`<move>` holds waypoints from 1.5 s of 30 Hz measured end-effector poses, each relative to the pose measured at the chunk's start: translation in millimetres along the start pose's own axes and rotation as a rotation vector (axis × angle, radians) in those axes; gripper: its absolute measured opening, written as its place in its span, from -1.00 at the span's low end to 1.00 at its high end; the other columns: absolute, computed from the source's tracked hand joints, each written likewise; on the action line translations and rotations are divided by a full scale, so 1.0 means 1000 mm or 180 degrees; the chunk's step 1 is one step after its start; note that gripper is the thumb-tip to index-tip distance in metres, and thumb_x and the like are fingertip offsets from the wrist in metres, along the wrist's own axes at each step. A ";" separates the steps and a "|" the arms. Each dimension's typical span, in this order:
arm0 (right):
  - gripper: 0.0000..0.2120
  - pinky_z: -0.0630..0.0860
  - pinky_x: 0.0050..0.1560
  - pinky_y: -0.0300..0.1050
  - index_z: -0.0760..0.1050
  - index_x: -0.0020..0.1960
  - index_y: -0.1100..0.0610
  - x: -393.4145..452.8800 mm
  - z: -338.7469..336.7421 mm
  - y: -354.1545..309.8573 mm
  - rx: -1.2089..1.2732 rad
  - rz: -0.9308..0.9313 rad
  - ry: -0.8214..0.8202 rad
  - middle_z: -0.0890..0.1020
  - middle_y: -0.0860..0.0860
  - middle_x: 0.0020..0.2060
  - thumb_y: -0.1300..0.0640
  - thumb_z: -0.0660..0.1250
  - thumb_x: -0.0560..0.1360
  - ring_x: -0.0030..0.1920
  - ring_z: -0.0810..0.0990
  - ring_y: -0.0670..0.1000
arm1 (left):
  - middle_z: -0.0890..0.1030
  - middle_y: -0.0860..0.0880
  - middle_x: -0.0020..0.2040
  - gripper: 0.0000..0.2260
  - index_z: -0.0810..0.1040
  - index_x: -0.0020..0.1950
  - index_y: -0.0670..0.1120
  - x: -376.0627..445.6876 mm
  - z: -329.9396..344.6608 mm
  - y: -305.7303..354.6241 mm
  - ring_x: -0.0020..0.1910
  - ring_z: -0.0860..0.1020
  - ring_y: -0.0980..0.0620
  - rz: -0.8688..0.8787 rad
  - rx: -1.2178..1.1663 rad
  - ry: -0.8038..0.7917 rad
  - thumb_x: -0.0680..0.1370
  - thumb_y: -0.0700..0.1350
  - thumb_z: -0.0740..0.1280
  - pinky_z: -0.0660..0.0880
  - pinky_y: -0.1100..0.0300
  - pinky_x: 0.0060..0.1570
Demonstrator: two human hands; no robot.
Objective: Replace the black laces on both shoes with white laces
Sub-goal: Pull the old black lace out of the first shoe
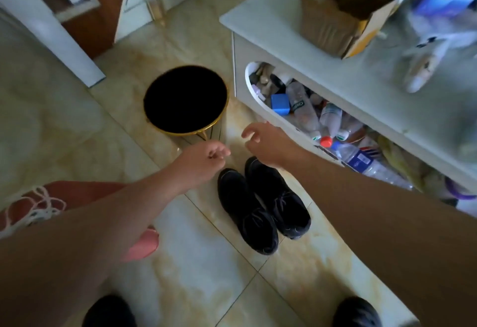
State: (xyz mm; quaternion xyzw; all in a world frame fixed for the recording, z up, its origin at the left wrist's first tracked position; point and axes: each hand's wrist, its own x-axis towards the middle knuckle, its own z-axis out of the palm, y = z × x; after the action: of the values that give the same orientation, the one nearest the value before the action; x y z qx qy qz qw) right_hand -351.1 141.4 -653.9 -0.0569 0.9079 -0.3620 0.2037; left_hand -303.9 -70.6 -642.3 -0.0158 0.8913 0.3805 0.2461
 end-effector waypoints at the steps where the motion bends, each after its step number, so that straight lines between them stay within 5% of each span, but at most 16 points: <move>1: -0.77 0.53 -0.08 -0.13 0.58 0.24 -0.09 -0.009 -0.001 -0.004 -0.0045 0.0029 0.0002 0.57 -0.13 -0.02 0.06 0.30 0.61 -0.01 0.57 -0.06 | 0.59 0.19 0.09 -0.77 0.59 0.25 0.18 -0.005 -0.003 0.001 0.08 0.58 0.21 0.0020 0.0005 -0.0007 0.64 -0.07 0.29 0.49 0.21 -0.09; 5: -0.81 0.58 0.13 0.02 0.59 0.16 -0.15 -0.041 -0.011 -0.035 -0.0184 -0.0044 0.0120 0.62 -0.16 -0.03 0.01 0.32 0.58 0.06 0.59 -0.02 | 0.64 0.21 0.07 -0.83 0.62 0.14 0.20 -0.036 -0.017 0.008 0.04 0.63 0.19 0.0107 -0.0181 0.0328 0.63 -0.05 0.33 0.59 0.15 -0.02; 11: -0.81 0.51 -0.32 -0.26 0.57 0.09 -0.16 -0.090 -0.036 -0.111 0.0269 -0.0222 0.0454 0.68 -0.06 -0.06 0.08 0.43 0.54 -0.17 0.68 0.00 | 0.66 0.12 0.01 -0.80 0.61 0.13 0.23 -0.118 -0.069 0.022 -0.08 0.67 0.07 0.0180 -0.0556 0.0849 0.61 -0.08 0.33 0.62 0.10 -0.22; 14: -0.77 0.56 -0.28 -0.27 0.55 0.14 -0.16 -0.119 -0.049 -0.138 0.0285 -0.0380 0.0466 0.67 -0.07 -0.07 0.09 0.44 0.55 -0.14 0.70 -0.01 | 0.64 0.04 0.07 -0.73 0.57 0.19 0.24 -0.150 -0.088 0.023 -0.08 0.69 0.02 0.0094 -0.0696 0.0990 0.57 -0.09 0.35 0.65 0.06 -0.11; 16: -0.75 0.61 -0.19 -0.20 0.54 0.17 -0.17 -0.135 -0.052 -0.138 0.0352 -0.0400 0.0467 0.67 -0.06 -0.05 0.07 0.45 0.55 -0.10 0.69 -0.02 | 0.58 -0.01 0.13 -0.60 0.51 0.34 0.20 -0.157 -0.088 0.028 -0.08 0.69 -0.04 -0.0029 -0.0547 0.0915 0.54 -0.11 0.36 0.61 0.09 -0.20; 20: -0.74 0.61 -0.23 -0.13 0.55 0.16 -0.16 -0.161 -0.038 -0.108 0.0525 -0.0221 0.0459 0.68 -0.04 -0.06 0.09 0.46 0.52 -0.14 0.69 0.00 | 0.53 -0.17 0.24 -0.42 0.40 0.50 0.17 -0.161 -0.063 0.045 -0.25 0.63 -0.03 -0.0155 -0.0455 0.0788 0.50 -0.13 0.36 0.48 0.21 -0.42; 26: -0.75 0.65 -0.11 -0.02 0.58 0.13 -0.14 -0.165 -0.006 -0.039 0.0518 0.0247 0.0567 0.65 -0.04 -0.07 0.07 0.43 0.48 -0.11 0.67 0.02 | 0.52 -0.08 0.29 -0.61 0.54 0.38 0.12 -0.147 -0.007 0.029 -0.06 0.65 -0.03 -0.0303 -0.0329 0.0449 0.55 -0.05 0.37 0.66 0.03 -0.22; 30: -0.74 0.61 -0.14 -0.11 0.57 0.14 -0.16 -0.160 0.024 0.014 0.0319 0.0773 0.0522 0.62 -0.08 -0.05 0.10 0.38 0.49 -0.11 0.62 -0.05 | 0.53 -0.04 0.23 -0.61 0.53 0.42 0.08 -0.131 0.051 0.011 -0.05 0.63 0.03 -0.0491 -0.0423 -0.0072 0.59 -0.11 0.36 0.56 0.27 -0.28; 37: -0.71 0.64 -0.19 -0.08 0.57 0.16 -0.09 -0.139 0.074 0.092 -0.0075 0.1452 0.0328 0.58 -0.02 0.02 0.16 0.28 0.50 -0.16 0.60 -0.01 | 0.59 0.00 0.32 -0.53 0.56 0.41 0.10 -0.082 0.154 -0.014 0.18 0.61 0.03 -0.0158 0.0379 -0.0867 0.49 -0.06 0.26 0.61 0.05 0.21; 39: -0.69 0.68 -0.16 0.00 0.56 0.22 -0.07 -0.133 0.085 0.112 -0.0094 0.1635 0.0344 0.48 0.02 0.14 0.16 0.30 0.52 -0.13 0.62 0.07 | 0.51 0.04 0.42 -0.56 0.52 0.45 0.14 -0.078 0.187 -0.022 0.30 0.55 0.02 -0.0024 0.0612 -0.1334 0.56 -0.06 0.26 0.53 0.06 0.30; 42: -0.59 0.60 -0.22 -0.11 0.49 0.35 -0.18 -0.125 0.097 0.141 -0.0483 0.2043 0.0315 0.32 0.04 0.24 0.12 0.30 0.55 -0.01 0.58 0.14 | 0.11 0.09 0.58 -0.50 0.39 0.54 0.22 -0.070 0.226 -0.039 0.35 0.53 -0.07 -0.0138 0.0903 -0.1734 0.60 -0.08 0.27 0.52 0.07 0.30; 45: -0.49 0.56 0.15 -0.06 0.35 0.54 -0.12 -0.119 0.110 0.160 -0.0761 0.1921 -0.0485 0.39 0.13 0.39 0.13 0.18 0.61 0.24 0.53 0.18 | 0.10 -0.01 0.59 -0.46 0.30 0.56 0.30 -0.058 0.236 -0.053 0.35 0.52 -0.08 -0.0126 0.0988 -0.1397 0.62 -0.09 0.24 0.51 0.13 0.26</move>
State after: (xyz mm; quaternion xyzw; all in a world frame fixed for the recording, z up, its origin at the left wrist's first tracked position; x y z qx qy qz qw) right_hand -191.0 218.5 -796.0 0.1641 0.9020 -0.1709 0.3610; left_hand -140.8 44.6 -790.5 0.0876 0.8638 0.2287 0.4403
